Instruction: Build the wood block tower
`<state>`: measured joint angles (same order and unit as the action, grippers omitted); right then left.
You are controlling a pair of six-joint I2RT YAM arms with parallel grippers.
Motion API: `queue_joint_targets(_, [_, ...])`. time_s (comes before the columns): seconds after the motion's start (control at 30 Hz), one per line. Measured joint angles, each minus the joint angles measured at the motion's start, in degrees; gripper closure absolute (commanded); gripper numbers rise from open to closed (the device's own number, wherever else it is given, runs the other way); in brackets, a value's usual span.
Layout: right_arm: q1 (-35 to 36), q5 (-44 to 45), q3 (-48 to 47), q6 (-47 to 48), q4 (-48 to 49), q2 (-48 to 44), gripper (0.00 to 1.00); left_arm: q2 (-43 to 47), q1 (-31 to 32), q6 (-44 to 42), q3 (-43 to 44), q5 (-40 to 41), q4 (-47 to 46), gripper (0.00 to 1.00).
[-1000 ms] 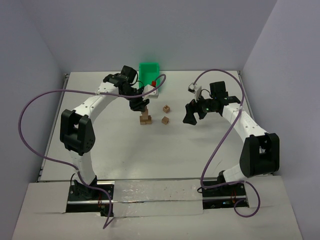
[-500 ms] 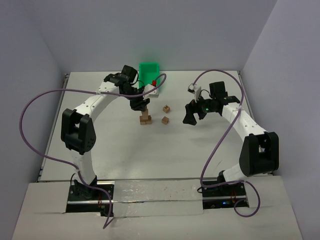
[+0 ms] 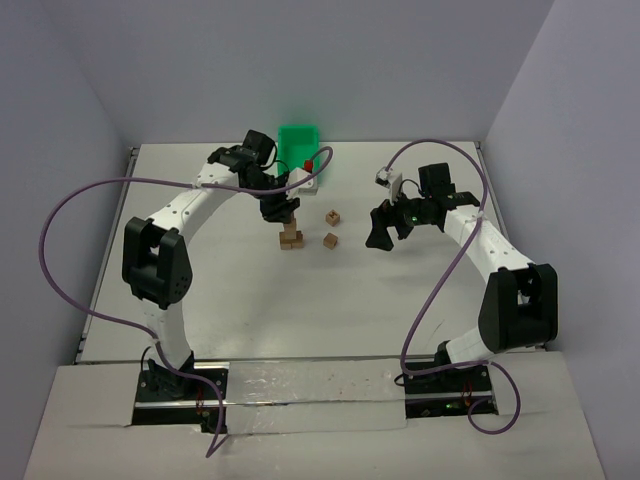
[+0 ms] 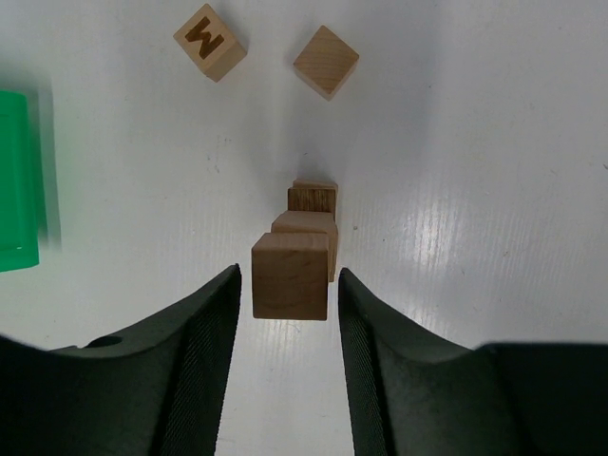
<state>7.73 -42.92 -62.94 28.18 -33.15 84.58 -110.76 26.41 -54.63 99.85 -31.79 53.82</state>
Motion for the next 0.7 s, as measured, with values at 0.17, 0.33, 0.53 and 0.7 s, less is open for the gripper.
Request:
queue_joint_targets(0.17, [0.0,0.0,0.0,0.0,-0.1,0.0,0.0,0.0,0.0,0.1,0.0,0.0,0.0,0.15])
queue_joint_targets(0.33, [0.0,0.3,0.0,-0.2,0.0,0.0,0.0,0.0,0.0,0.1,0.7,0.0,0.3,0.01])
queue_joint_targets(0.53, [1.6,4.2,-0.3,-2.3,0.9,0.0,0.01,4.4,-1.7,2.4,2.2,-1.5,0.7,0.01])
queue_joint_targets(0.7, [7.5,11.2,-1.4,-5.3,3.1,0.5,0.05,17.2,-6.3,14.8,-4.8,-2.3,-9.2,0.01])
